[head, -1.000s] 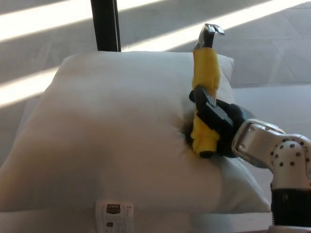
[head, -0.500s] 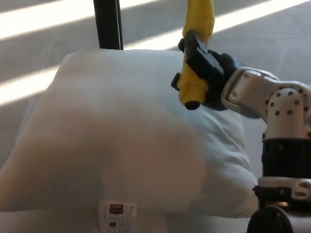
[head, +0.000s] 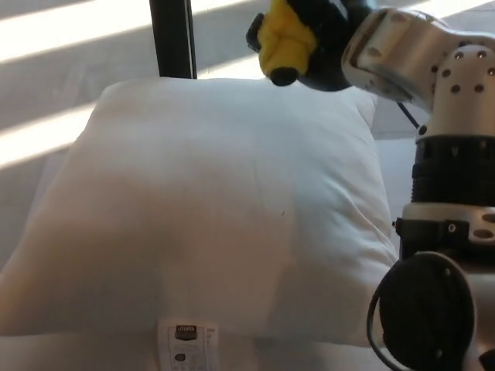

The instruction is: A hammer is kept on the right hand side and a pillow is kept on the left hand side on the desk infront of the robot and the robot uses its right hand to pick up the hammer and makes a downward swinging motion to hit the pillow

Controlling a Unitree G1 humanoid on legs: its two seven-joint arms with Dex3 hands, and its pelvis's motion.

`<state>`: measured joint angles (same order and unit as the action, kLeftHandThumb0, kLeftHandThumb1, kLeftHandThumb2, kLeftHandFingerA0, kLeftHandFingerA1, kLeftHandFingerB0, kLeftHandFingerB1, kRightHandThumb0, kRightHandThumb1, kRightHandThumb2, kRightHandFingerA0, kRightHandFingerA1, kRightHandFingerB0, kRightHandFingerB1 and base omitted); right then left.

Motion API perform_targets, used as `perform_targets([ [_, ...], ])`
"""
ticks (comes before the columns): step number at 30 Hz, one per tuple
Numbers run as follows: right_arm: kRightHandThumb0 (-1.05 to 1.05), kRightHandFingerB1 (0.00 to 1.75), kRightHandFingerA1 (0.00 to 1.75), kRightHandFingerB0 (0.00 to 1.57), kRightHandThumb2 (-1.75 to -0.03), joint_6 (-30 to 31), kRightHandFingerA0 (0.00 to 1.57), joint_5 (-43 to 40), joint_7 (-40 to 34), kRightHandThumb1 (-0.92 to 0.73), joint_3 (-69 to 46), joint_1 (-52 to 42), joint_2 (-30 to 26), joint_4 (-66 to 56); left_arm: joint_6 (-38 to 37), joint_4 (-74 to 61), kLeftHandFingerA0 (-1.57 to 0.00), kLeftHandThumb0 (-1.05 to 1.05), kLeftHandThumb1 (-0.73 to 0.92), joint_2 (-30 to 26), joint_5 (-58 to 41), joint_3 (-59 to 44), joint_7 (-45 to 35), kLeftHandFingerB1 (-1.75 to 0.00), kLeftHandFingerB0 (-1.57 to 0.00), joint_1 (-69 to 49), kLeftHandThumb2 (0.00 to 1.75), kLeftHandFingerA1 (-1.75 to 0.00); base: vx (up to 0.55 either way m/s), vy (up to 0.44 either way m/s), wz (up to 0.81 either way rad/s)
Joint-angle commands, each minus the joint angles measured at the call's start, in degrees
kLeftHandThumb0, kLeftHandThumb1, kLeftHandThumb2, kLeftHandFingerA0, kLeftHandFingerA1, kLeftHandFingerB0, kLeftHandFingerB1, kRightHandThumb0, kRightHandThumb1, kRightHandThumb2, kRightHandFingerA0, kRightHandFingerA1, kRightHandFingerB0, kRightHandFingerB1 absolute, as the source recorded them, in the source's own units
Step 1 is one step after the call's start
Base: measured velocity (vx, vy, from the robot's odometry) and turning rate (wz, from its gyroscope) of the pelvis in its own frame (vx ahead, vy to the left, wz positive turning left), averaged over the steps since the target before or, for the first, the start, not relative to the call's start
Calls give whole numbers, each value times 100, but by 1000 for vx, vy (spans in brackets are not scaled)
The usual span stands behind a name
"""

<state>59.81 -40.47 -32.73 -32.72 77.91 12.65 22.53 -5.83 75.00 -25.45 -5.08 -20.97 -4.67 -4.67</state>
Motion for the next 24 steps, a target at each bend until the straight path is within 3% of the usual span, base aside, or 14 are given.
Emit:
perform_targets([
  [1,-48,174,175,73,-72,31,101,-74,23,-92,-110,185,-477,232,-69,-13,-82,-66,63,-154,-62,-52,-48,-54,-79,-44,60,-66,0,0,0],
  [3,-42,175,175,77,-82,-7,105,54,212,-86,31,96,-701,371,-76,-11,-83,-65,62,-146,-109,-108,-56,-53,-77,-46,59,-65,0,0,0],
  [4,-39,175,175,82,-96,-59,107,59,309,-76,44,23,-798,423,-84,-20,-80,-64,65,-169,-85,-84,-121,-51,-74,-63,60,-65,0,0,0],
  [5,-43,175,175,87,-88,-129,111,183,377,-82,100,-62,-997,576,-111,-3,-79,-64,64,-170,-70,-85,-69,-50,-72,-61,59,-62,0,0,0],
  [9,-39,175,175,81,-87,-164,107,254,438,-84,189,-159,-1253,686,-100,17,-81,-64,64,-177,-56,-73,-59,-50,-72,-50,60,-63,0,0,0],
  [12,-47,175,175,79,-76,-233,106,296,597,-92,214,-263,-1446,824,-82,-3,-78,-65,64,-193,-90,-94,-119,-50,-71,-69,60,-60,0,0,0],
  [16,-47,173,175,81,-76,-308,107,363,648,-92,207,-388,-1630,943,-67,8,-81,-63,64,-190,-94,-115,-32,-52,-73,-74,59,-65,0,0,0],
  [19,-38,175,175,79,-86,-333,110,496,752,-88,341,-549,-1751,968,-82,15,-83,-64,64,-191,-85,-114,-43,-52,-76,-67,59,-65,0,0,0],
  [24,-37,174,175,76,-83,-389,108,590,848,-84,415,-708,-1828,1056,-106,-24,-83,-65,64,-181,-83,-105,-25,-50,-74,-103,60,-63,0,0,0],
])
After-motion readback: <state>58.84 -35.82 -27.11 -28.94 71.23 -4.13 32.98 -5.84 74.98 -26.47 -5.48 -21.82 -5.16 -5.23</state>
